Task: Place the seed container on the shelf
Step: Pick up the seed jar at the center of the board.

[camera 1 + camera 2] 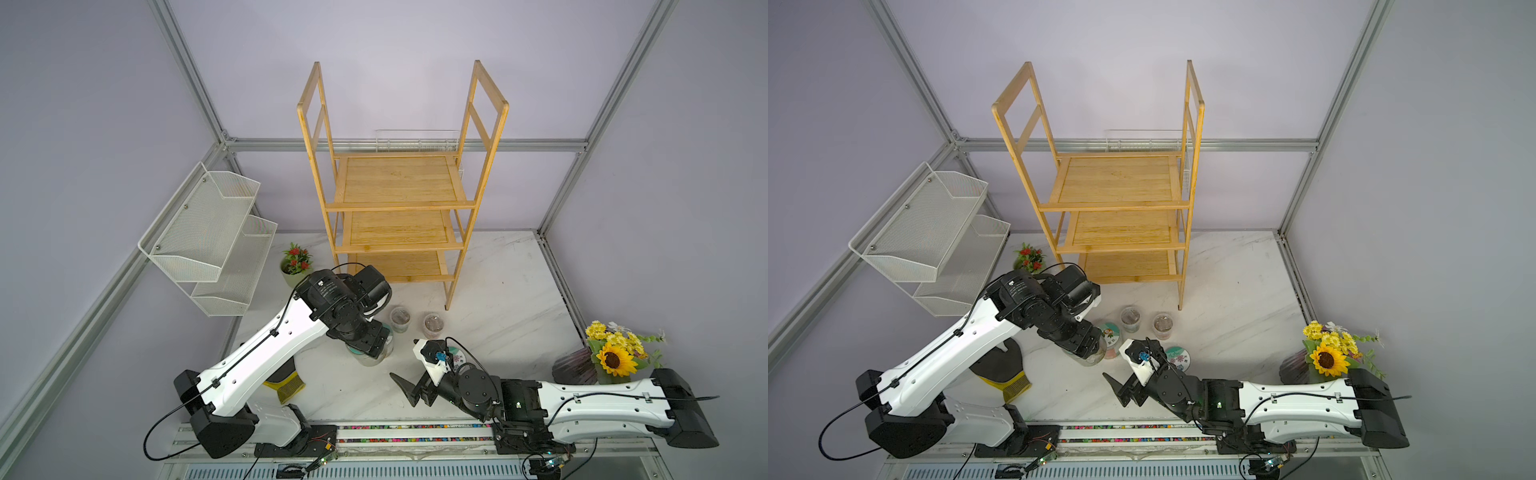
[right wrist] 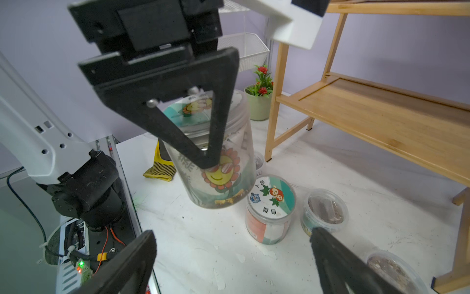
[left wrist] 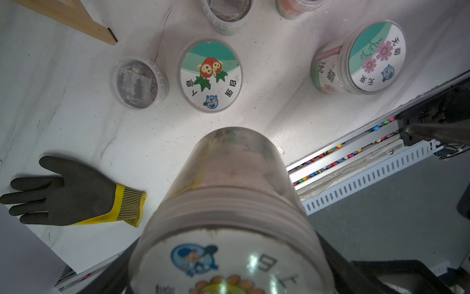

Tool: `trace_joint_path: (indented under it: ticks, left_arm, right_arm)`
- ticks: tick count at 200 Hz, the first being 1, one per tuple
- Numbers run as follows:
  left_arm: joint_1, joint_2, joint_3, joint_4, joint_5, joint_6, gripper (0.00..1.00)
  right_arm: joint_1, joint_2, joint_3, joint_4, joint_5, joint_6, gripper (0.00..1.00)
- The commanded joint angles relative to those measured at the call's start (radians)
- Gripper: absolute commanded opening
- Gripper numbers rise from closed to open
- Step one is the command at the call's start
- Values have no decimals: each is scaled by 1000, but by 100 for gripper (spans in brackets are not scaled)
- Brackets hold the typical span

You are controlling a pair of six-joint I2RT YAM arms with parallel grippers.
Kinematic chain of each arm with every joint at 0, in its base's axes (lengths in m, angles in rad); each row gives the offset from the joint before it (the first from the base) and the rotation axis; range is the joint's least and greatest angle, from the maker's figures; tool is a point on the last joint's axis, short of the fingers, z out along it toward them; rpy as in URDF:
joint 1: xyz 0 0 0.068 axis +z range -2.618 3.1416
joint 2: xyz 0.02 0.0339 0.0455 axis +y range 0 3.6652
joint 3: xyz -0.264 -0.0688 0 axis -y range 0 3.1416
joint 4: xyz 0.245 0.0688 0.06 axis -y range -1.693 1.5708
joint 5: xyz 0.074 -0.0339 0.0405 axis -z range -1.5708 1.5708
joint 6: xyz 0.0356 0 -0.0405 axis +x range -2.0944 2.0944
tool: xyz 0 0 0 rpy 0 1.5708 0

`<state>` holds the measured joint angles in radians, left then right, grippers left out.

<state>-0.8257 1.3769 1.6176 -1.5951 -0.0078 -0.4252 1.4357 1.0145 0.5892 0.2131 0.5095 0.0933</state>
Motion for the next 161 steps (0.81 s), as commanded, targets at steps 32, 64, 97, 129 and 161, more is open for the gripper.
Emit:
trace_joint_path:
  ticks: [32,64,97,129,161]
  left_arm:
    - [5,-12,51,1,28,17,70]
    - [5,-6,61,0,47,17,70]
    - [7,-5,69,0,58,19,70]
    - [7,6,67,0,82,22,70]
    - [6,15,67,0,104,30,70]
  right_arm:
    - [6,43,-27,214,-2,-101,97]
    - [8,99,-29,288,-41,-130,97]
    - [6,152,-23,349,-34,-152,97]
    - [-12,174,-21,378,-36,-165,97]
    - [-30,189,-11,388,-53,-178,98]
